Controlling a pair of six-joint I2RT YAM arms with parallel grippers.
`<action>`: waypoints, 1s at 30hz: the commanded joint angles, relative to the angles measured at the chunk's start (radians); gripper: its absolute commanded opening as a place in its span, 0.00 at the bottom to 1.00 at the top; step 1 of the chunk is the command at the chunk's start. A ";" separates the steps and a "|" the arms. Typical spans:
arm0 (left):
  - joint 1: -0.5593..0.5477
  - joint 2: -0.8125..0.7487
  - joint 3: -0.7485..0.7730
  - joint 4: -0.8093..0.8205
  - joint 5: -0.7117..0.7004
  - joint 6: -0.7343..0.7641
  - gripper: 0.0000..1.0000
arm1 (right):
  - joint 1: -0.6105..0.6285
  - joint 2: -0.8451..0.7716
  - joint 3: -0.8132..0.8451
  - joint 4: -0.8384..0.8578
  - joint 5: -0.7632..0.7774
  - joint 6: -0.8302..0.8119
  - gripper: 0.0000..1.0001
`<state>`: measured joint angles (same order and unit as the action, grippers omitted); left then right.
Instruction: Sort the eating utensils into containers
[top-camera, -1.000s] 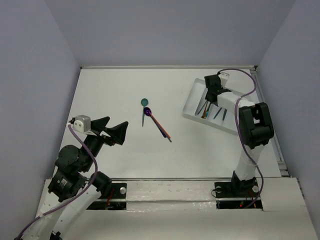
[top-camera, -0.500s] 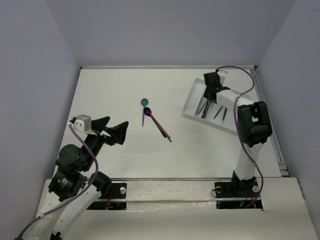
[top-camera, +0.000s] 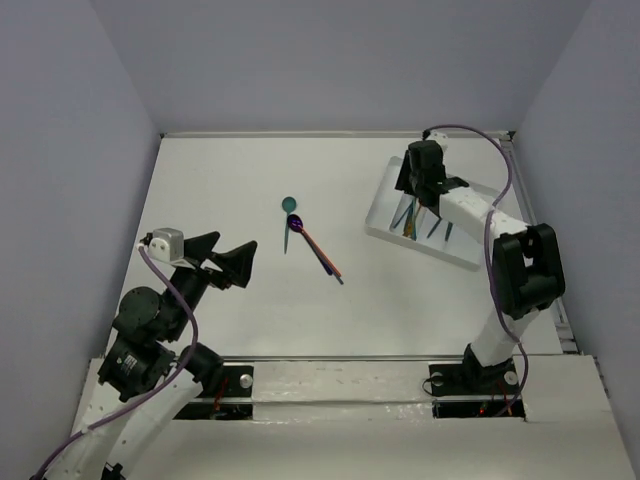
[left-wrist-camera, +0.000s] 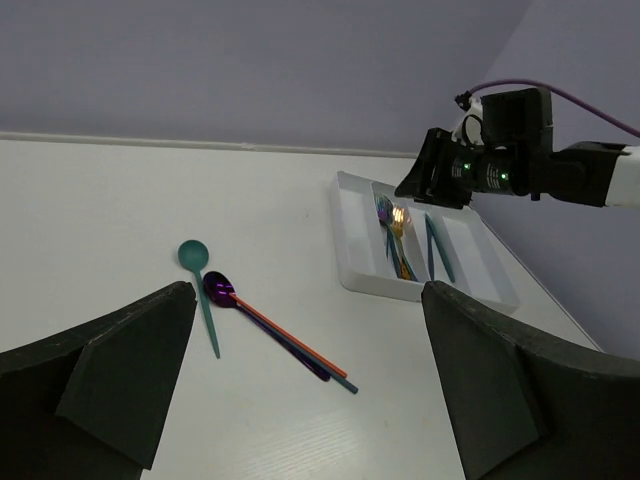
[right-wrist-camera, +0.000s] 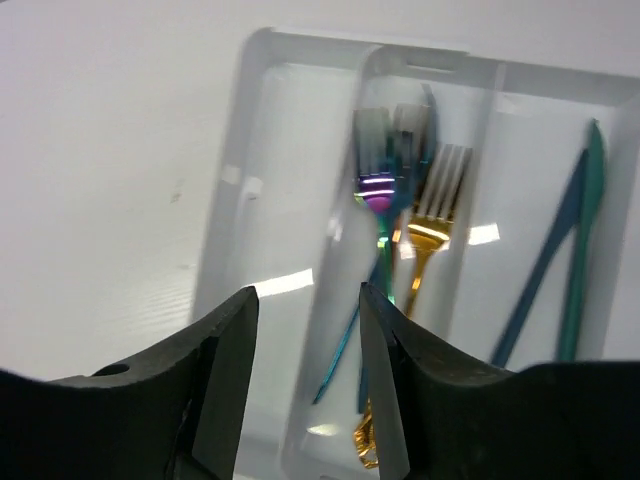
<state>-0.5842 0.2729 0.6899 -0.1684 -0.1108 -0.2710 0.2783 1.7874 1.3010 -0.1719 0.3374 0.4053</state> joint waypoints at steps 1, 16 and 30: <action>0.014 0.020 0.028 0.050 0.008 0.007 0.99 | 0.171 -0.040 -0.006 0.052 -0.143 -0.069 0.45; 0.073 0.042 0.028 0.053 0.014 0.010 0.99 | 0.553 0.178 0.098 -0.100 -0.150 -0.145 0.35; 0.093 0.046 0.026 0.060 0.031 0.010 0.99 | 0.553 0.237 0.104 -0.144 -0.098 -0.117 0.29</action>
<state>-0.4961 0.3058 0.6899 -0.1616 -0.0967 -0.2707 0.8318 2.0090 1.3655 -0.2897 0.2028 0.2836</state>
